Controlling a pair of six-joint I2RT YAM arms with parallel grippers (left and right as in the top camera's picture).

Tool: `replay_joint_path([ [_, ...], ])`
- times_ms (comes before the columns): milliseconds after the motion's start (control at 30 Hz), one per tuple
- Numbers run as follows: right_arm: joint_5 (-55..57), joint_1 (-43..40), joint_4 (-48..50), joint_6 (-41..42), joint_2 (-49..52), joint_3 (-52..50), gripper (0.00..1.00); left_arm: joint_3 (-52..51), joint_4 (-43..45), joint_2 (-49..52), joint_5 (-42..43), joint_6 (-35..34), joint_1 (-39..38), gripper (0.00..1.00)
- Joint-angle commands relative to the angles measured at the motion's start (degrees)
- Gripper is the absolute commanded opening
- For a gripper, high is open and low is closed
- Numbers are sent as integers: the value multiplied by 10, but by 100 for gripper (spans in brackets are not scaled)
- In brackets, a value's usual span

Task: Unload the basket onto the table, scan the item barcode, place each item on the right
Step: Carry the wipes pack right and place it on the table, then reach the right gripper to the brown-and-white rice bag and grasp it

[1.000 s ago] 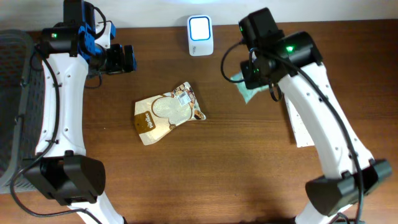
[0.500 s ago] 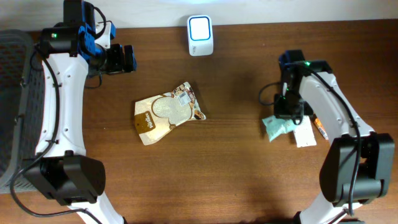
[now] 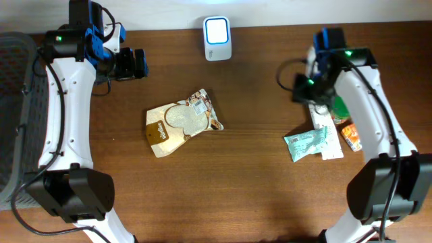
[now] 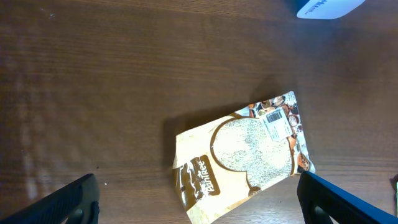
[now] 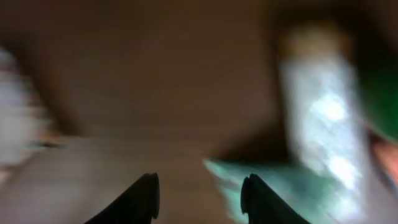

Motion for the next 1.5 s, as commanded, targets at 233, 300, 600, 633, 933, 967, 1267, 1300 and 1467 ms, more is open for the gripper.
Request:
replay_joint_path([
  [233,-178,190,212,163,73,-9,42,1,-1,1,6,11,1,99],
  [300,-184,227,258,192,99,-9,42,1,-1,1,6,11,1,99],
  [600,-157,317,359,290,179,-9,41,1,-1,1,6,11,1,99],
  [633,-157,321,362,291,185,-9,41,1,-1,1,6,11,1,99],
  [933,-147,331,323,309,214,-10,41,1,-1,1,6,11,1,99],
  [967,-147,331,313,308,214,-10,41,1,-1,1,6,11,1,99],
  [1267,-149,269,169,187,214,-9,41,1,-1,1,6,11,1,99],
  [1300,-155,255,157,181,214,-9,41,1,-1,1,6,11,1,99],
  [1467,-163,219,159,182,214,-10,42,1,-1,1,6,11,1,99],
])
